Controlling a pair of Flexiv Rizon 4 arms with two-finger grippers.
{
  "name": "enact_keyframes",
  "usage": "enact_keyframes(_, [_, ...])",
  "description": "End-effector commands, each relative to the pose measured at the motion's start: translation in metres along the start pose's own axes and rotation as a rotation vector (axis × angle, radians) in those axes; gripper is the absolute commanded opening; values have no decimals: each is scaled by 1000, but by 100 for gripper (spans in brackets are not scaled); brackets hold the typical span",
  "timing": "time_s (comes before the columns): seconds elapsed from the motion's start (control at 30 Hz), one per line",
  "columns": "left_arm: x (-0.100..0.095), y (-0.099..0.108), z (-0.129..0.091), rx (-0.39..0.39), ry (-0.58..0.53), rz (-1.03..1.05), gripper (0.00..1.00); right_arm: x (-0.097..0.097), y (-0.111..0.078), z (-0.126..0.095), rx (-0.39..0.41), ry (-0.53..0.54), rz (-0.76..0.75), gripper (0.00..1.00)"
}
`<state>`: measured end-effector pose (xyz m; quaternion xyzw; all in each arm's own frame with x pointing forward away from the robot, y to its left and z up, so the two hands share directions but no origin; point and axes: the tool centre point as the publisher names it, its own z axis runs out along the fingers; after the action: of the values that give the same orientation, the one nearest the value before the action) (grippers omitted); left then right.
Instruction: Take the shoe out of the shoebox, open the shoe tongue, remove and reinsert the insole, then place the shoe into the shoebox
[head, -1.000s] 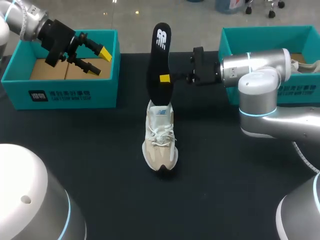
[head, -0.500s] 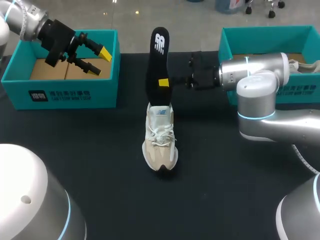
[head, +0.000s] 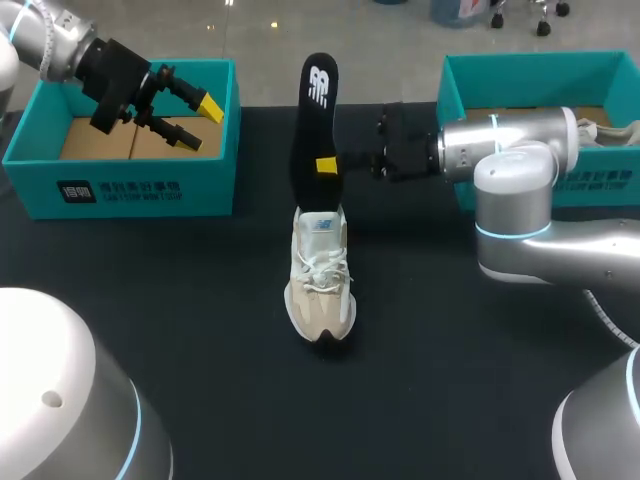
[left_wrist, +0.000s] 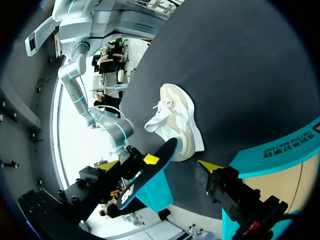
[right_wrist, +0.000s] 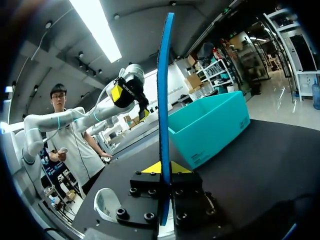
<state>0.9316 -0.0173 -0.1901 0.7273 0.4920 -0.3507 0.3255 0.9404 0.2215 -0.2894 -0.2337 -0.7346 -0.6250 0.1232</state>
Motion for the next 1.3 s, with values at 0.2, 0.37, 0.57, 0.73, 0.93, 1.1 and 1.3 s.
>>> enact_keyframes(0.2, [0, 0, 0, 1, 3, 1, 100, -2, -15, 1, 21, 20, 4, 0])
enact_keyframes(0.37, [0, 0, 0, 1, 3, 1, 100, -3, -23, 2, 37, 23, 22, 0])
enact_keyframes(0.57, [0, 0, 0, 1, 3, 1, 100, -3, -32, 1, 34, 22, 40, 0])
enact_keyframes(0.73, [0, 0, 0, 1, 3, 1, 100, -1, -39, 5, 32, 31, 48, 0])
enact_keyframes(0.93, [0, 0, 0, 1, 3, 1, 100, 1, -54, 10, 36, 44, 77, 0])
enact_keyframes(1.1, [0, 0, 0, 1, 3, 1, 100, 3, -66, 10, 28, 39, 105, 0])
enact_keyframes(1.3, [0, 0, 0, 1, 3, 1, 100, 8, -81, 13, 29, 40, 134, 0])
